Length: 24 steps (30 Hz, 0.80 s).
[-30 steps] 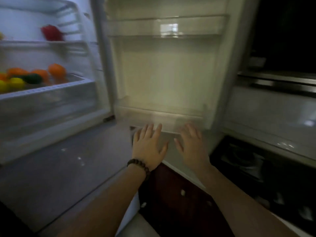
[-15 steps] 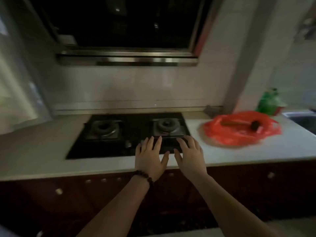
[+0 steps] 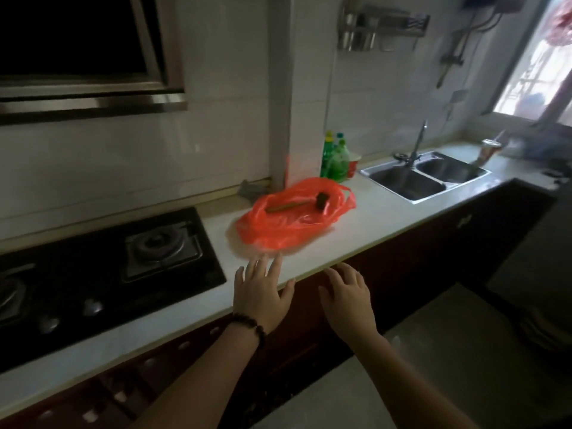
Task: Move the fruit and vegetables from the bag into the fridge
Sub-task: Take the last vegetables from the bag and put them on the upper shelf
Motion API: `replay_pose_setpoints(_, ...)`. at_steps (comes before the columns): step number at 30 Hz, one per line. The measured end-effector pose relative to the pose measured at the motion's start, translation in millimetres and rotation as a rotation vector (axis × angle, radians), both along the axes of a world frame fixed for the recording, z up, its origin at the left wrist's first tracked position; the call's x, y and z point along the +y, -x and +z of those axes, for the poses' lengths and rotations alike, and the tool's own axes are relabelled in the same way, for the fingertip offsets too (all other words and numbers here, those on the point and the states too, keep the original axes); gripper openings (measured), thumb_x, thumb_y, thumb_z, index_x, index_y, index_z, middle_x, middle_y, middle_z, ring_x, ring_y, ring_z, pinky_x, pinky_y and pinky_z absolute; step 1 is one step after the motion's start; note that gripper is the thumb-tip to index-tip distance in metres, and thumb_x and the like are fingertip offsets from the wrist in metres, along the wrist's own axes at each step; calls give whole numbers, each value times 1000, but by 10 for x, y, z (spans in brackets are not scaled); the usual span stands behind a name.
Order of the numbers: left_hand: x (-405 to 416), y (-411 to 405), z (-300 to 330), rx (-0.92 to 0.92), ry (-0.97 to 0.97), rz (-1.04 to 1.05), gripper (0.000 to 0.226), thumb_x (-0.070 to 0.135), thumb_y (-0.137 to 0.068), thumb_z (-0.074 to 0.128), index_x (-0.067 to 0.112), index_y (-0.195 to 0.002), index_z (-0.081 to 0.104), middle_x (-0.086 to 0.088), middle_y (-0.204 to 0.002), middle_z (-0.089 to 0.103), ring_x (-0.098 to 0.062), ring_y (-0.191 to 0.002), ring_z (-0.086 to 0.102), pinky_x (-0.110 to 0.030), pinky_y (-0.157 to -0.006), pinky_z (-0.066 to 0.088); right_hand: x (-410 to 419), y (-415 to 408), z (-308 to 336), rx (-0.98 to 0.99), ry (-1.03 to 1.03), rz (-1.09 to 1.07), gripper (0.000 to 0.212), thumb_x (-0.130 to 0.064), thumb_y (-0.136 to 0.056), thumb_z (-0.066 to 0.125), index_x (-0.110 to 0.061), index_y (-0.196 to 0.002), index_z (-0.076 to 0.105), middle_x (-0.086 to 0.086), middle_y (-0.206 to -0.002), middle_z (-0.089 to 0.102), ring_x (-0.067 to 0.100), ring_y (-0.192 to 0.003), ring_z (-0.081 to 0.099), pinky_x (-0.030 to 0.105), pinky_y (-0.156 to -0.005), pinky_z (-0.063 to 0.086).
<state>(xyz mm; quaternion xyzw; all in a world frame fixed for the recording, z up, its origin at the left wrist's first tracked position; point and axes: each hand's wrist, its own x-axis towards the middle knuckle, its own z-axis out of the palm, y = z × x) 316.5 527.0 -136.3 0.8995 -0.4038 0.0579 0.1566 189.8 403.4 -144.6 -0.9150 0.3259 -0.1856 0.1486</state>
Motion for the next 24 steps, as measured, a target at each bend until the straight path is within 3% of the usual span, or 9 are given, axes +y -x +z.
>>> replay_pose_setpoints(4, -552, -282, -94, 0, 29, -28, 66, 59, -89, 20, 27, -147, 21, -5, -151, 31, -24, -140, 21, -45, -114, 18, -514, -173, -57, -8, -22, -23, 44, -36, -91, 51, -22, -133, 47, 7, -144, 39, 28, -137, 29, 51, -109, 32)
replay_pose_setpoints(12, -2077, -1073, -375, 117, 52, -54, 59, 53, -94, 28, 26, -146, 24, -3, -149, 34, -20, -139, 24, -44, -114, 17, -1991, -983, -172, 202, 68, 107, 45, -37, -95, 46, -27, -137, 38, 4, -152, 25, 25, -143, 13, 42, -116, 17)
replay_pose_setpoints(17, -2898, -1624, -457, 152, 50, -31, 56, 51, -95, 28, 23, -142, 33, -2, -141, 45, -19, -132, 35, -46, -112, 21, -2939, -1627, -75, 220, 73, 161, 43, -32, -94, 48, -24, -136, 42, 4, -148, 34, 25, -139, 24, 41, -113, 23)
replay_pose_setpoints(24, -3452, -2233, -587, 168, -18, 37, 52, 48, -96, 31, 23, -141, 37, 2, -141, 45, -16, -132, 35, -42, -111, 25, -3570, -2248, -348, 246, -12, 197, 36, -24, -90, 50, -21, -126, 52, 5, -139, 43, 29, -129, 36, 39, -104, 36)
